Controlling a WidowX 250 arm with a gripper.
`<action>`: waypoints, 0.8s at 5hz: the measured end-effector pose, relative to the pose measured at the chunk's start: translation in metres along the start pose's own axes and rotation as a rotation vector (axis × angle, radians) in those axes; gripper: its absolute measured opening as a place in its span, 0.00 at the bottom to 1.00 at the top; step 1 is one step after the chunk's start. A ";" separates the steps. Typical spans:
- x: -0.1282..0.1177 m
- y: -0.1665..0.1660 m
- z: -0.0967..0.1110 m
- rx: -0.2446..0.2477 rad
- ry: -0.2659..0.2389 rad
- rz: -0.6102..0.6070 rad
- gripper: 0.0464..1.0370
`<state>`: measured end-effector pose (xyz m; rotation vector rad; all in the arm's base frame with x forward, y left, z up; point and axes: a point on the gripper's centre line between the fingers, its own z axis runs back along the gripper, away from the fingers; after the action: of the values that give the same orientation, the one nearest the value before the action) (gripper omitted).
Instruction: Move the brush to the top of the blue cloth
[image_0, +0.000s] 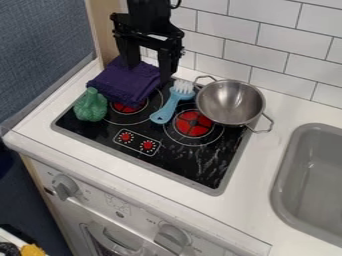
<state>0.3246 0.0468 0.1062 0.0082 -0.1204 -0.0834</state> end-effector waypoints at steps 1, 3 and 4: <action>-0.002 0.000 -0.010 -0.007 0.030 0.004 0.96; 0.007 -0.006 -0.073 -0.024 0.103 -0.022 0.96; 0.017 -0.008 -0.099 -0.002 0.106 -0.008 0.97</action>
<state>0.3524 0.0377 0.0103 0.0107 -0.0139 -0.0908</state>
